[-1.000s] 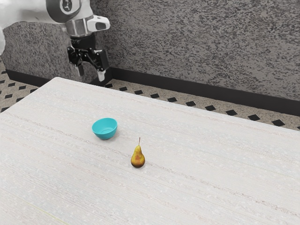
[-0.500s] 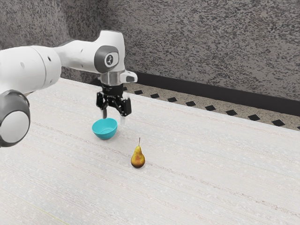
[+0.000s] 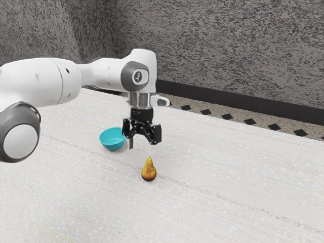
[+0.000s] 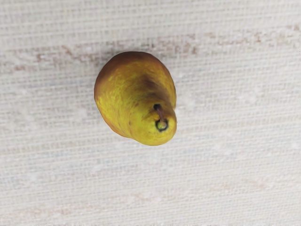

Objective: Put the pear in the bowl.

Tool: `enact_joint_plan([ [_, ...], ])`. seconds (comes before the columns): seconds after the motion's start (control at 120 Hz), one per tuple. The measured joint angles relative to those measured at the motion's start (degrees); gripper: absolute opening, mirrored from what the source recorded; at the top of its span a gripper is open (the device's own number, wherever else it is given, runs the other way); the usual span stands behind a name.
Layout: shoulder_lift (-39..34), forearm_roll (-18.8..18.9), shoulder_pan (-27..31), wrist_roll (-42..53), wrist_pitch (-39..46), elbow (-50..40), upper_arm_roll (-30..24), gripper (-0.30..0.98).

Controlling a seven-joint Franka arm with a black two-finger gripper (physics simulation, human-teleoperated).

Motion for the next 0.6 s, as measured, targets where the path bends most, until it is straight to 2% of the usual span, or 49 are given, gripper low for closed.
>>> enact_joint_plan([
  [0.3,2.55,0.15,-0.01,-4.09,-4.11,-0.11,-2.09,0.69],
  [0.6,5.52,0.49,0.07,-6.72,-4.05,2.5,-2.33,0.69],
])
